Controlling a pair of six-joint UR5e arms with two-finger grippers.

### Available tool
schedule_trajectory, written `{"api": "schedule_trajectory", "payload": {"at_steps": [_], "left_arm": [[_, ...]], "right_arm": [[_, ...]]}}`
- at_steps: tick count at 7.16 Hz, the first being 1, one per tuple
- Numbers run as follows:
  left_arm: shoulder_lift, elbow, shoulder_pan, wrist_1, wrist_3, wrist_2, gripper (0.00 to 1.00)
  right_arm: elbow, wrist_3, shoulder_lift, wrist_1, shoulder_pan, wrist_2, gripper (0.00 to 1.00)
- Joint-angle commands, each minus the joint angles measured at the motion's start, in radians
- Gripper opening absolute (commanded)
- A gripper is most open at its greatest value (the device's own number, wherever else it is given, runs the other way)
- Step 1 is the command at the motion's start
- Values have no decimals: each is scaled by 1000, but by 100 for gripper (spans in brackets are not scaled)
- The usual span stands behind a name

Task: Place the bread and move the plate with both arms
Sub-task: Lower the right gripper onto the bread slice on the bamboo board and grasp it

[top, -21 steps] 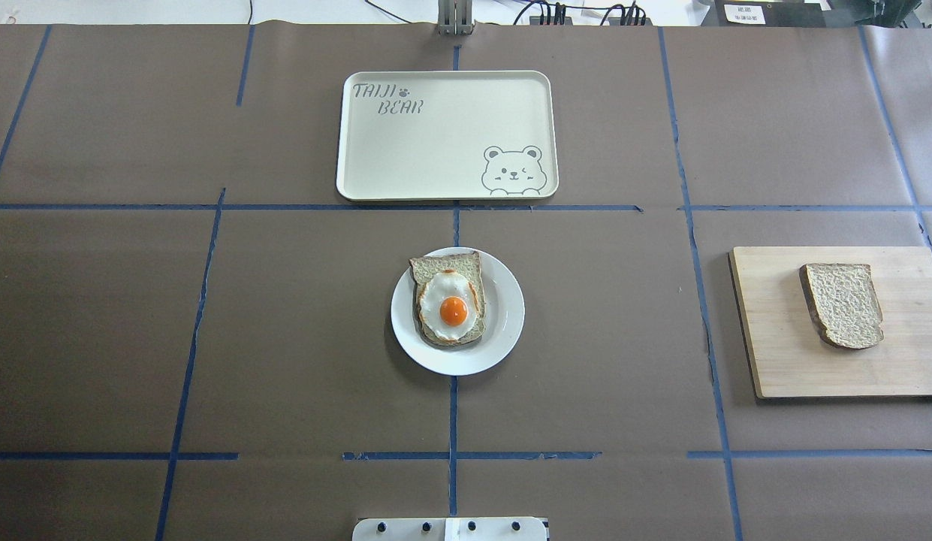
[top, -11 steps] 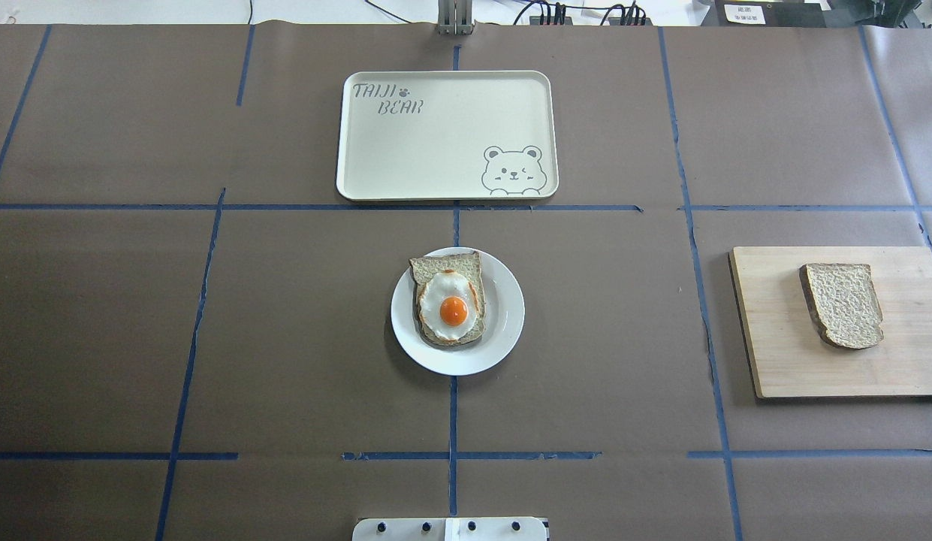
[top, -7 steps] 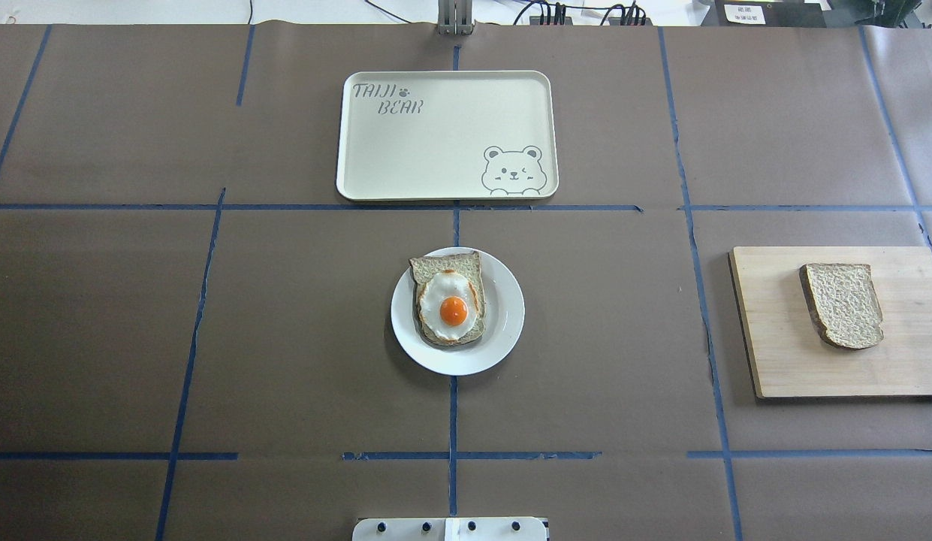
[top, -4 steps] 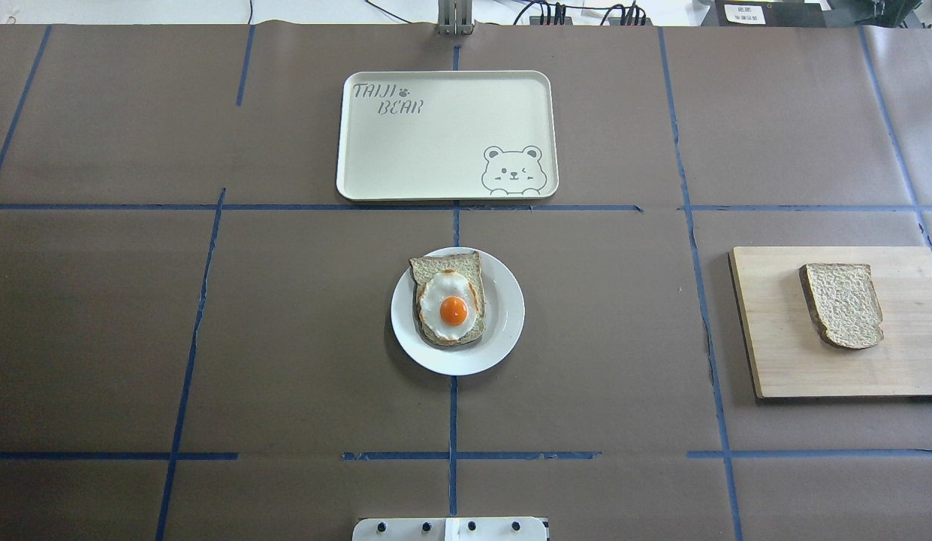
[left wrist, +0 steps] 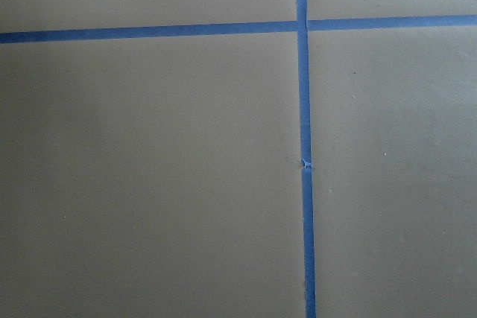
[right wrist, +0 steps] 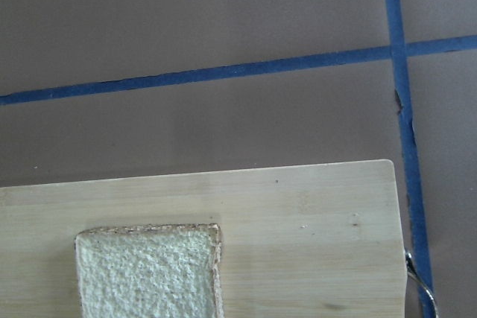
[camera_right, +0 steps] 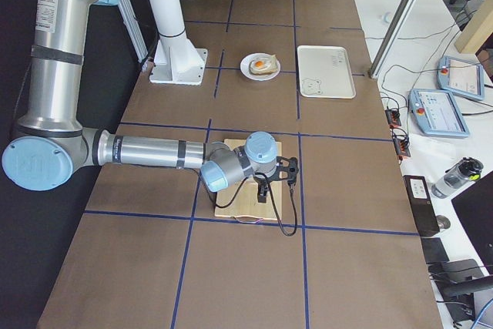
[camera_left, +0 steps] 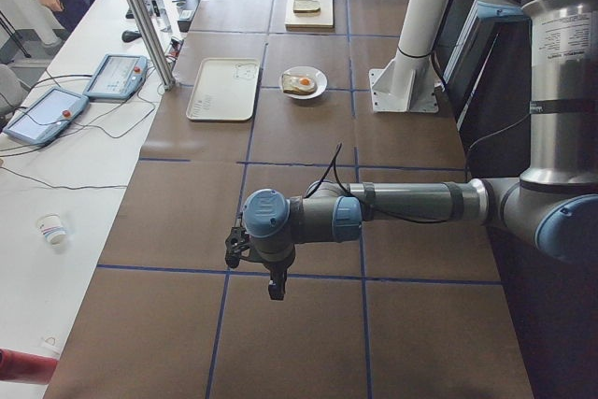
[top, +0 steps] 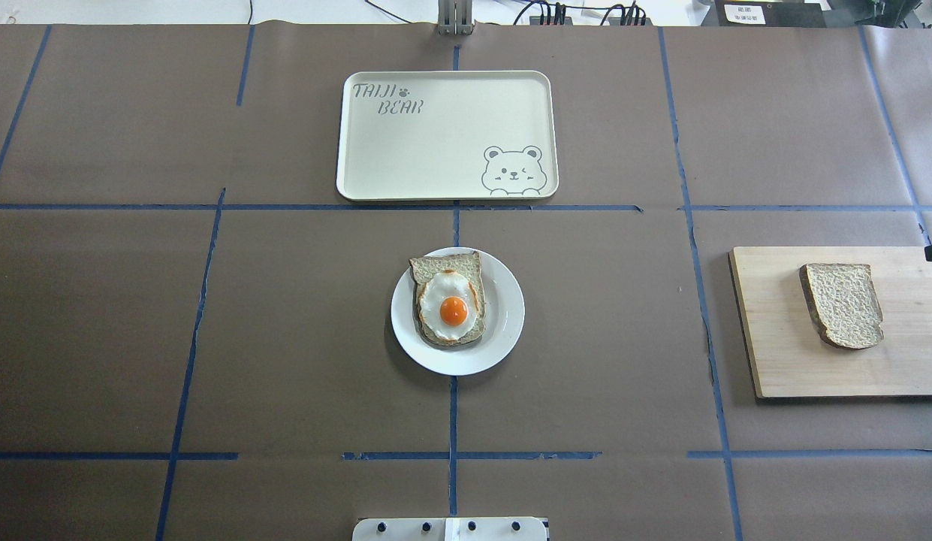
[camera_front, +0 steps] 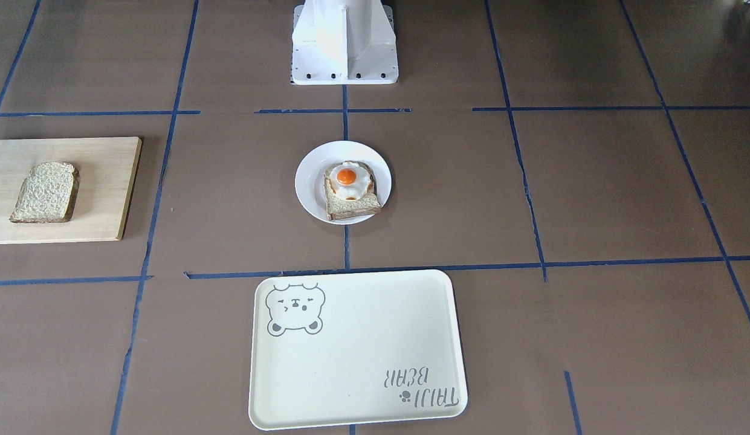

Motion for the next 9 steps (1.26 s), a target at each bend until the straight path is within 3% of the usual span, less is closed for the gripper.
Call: {"api": "schedule_trajectory", "payload": {"at_steps": [1,3,4,8,9], "left_arm": [[1,0,0,0,0,0,100],[1,-8,0,2,0,0,100],[1,-8,-2,0,0,0,100],[1,-19,-2,2,0,0,100],[1,-19,-2,2,0,0,100]], "right_arm": [[-2,67,-1,51,-104,-70,100],[-4,81,2,51,-159,-84,99],[-8,90,3,51,-181,-92,94],[-41,97,11,49,-199,-93,61],[-44,97,11,49,-201,-93,58]]}}
